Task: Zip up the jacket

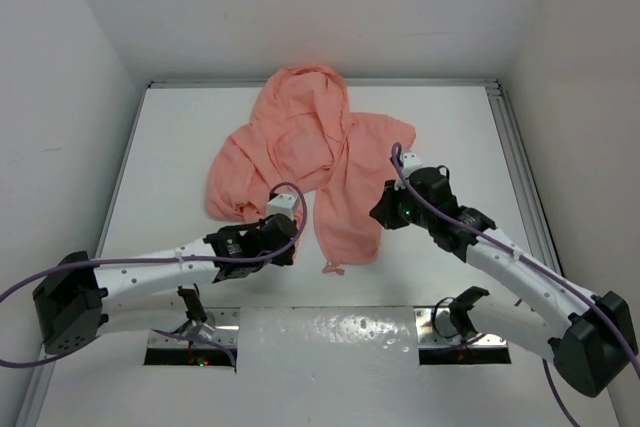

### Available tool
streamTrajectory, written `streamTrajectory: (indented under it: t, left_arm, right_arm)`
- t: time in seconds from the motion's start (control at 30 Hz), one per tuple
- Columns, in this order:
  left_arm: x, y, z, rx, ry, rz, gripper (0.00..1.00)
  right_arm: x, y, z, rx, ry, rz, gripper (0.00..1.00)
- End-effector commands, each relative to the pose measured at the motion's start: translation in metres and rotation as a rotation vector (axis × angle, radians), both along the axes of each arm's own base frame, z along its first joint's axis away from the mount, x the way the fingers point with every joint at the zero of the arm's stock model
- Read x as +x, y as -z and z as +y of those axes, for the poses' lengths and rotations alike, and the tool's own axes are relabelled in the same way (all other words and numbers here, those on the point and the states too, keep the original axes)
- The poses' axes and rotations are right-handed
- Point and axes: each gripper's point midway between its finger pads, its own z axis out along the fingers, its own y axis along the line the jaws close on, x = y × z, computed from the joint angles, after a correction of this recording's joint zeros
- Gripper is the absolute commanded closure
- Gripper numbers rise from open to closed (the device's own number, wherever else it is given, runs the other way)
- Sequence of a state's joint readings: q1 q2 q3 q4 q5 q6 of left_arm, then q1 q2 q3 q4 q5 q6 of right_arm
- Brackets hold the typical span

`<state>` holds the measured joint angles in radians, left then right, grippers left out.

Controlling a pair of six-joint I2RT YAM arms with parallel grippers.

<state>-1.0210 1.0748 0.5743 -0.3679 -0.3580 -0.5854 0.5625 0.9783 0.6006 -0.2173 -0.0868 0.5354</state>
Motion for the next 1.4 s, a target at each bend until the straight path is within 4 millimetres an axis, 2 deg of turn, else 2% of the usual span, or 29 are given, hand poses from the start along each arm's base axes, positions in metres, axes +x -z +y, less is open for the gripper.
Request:
streamTrajectory:
  t: [0.0, 0.1, 0.23, 0.4, 0.53, 0.63, 0.73, 0.77, 0.83, 0.87, 0.97, 1.0, 1.03, 1.07, 1.1, 1.13, 1.17, 1.2, 1.23, 1.27, 1.3, 1.37]
  left_arm:
    - [0.008, 0.001, 0.004, 0.024, -0.074, -0.013, 0.77]
    - [0.015, 0.007, -0.003, 0.038, -0.06, -0.037, 0.68]
    - [0.022, 0.023, -0.002, 0.112, -0.07, -0.033, 0.68]
    - [0.029, 0.033, -0.004, 0.167, -0.066, -0.039, 0.69]
    - [0.035, 0.04, -0.012, 0.145, -0.049, -0.027, 0.7]
    - [0.034, 0.052, -0.007, 0.159, -0.05, -0.008, 0.72]
    - [0.032, 0.061, -0.007, 0.154, -0.039, 0.025, 0.78]
    - [0.032, 0.064, -0.006, 0.156, -0.039, 0.027, 0.85]
    - [0.031, 0.068, -0.006, 0.141, -0.041, 0.032, 0.9]
    - [0.031, 0.068, -0.006, 0.133, -0.043, 0.034, 0.97]
    - [0.034, 0.06, -0.008, 0.107, -0.058, 0.017, 1.0]
    - [0.037, 0.049, -0.013, 0.06, -0.063, -0.012, 1.0]
    - [0.039, 0.041, -0.016, 0.026, -0.068, -0.024, 1.0]
    - [0.042, 0.03, -0.024, -0.042, -0.081, -0.037, 1.0]
    - [0.045, 0.011, -0.03, -0.118, -0.09, -0.069, 1.0]
    - [0.046, -0.001, -0.035, -0.191, -0.114, -0.078, 1.0]
    - [0.044, -0.006, -0.034, -0.224, -0.129, -0.08, 1.0]
    - [0.052, -0.038, -0.046, -0.388, -0.143, -0.153, 1.0]
    - [0.053, -0.047, -0.048, -0.451, -0.162, -0.168, 1.0]
    - [0.059, -0.066, -0.053, -0.564, -0.192, -0.199, 1.0]
    - [0.059, -0.073, -0.05, -0.614, -0.208, -0.213, 1.0]
    - [0.063, -0.089, -0.051, -0.714, -0.242, -0.231, 1.0]
  right_arm:
    - [0.0, -0.004, 0.013, 0.028, -0.038, -0.012, 1.0]
    - [-0.005, 0.003, 0.018, 0.012, -0.057, 0.013, 1.0]
    - [-0.01, 0.011, 0.024, 0.013, -0.076, 0.029, 1.0]
    - [-0.014, 0.017, 0.025, 0.012, -0.078, 0.039, 1.0]
    - [-0.016, 0.02, 0.025, 0.017, -0.076, 0.049, 1.0]
    - [-0.019, 0.022, 0.026, 0.014, -0.082, 0.055, 1.0]
    - [-0.019, 0.023, 0.024, 0.015, -0.072, 0.055, 1.0]
    - [-0.019, 0.023, 0.025, 0.017, -0.074, 0.055, 1.0]
    - [-0.02, 0.023, 0.025, 0.016, -0.078, 0.057, 1.0]
    - [-0.019, 0.023, 0.024, 0.013, -0.069, 0.055, 1.0]
    - [-0.018, 0.021, 0.025, 0.024, -0.061, 0.049, 0.97]
    - [-0.017, 0.02, 0.026, 0.03, -0.063, 0.046, 0.93]
    - [-0.017, 0.018, 0.027, 0.037, -0.06, 0.049, 0.83]
    - [-0.015, 0.015, 0.029, 0.047, -0.057, 0.05, 0.78]
    - [-0.013, 0.009, 0.033, 0.078, -0.046, 0.05, 0.72]
    - [-0.011, 0.007, 0.037, 0.097, -0.042, 0.057, 0.62]
    - [-0.01, 0.003, 0.042, 0.127, -0.042, 0.062, 0.59]
    - [-0.007, -0.012, 0.053, 0.2, -0.04, 0.068, 0.54]
    - [-0.005, -0.018, 0.059, 0.239, -0.037, 0.076, 0.52]
    - [-0.004, -0.026, 0.065, 0.289, -0.034, 0.08, 0.5]
    - [-0.002, -0.038, 0.076, 0.382, -0.029, 0.093, 0.49]
    - [-0.001, -0.047, 0.084, 0.466, -0.022, 0.109, 0.5]
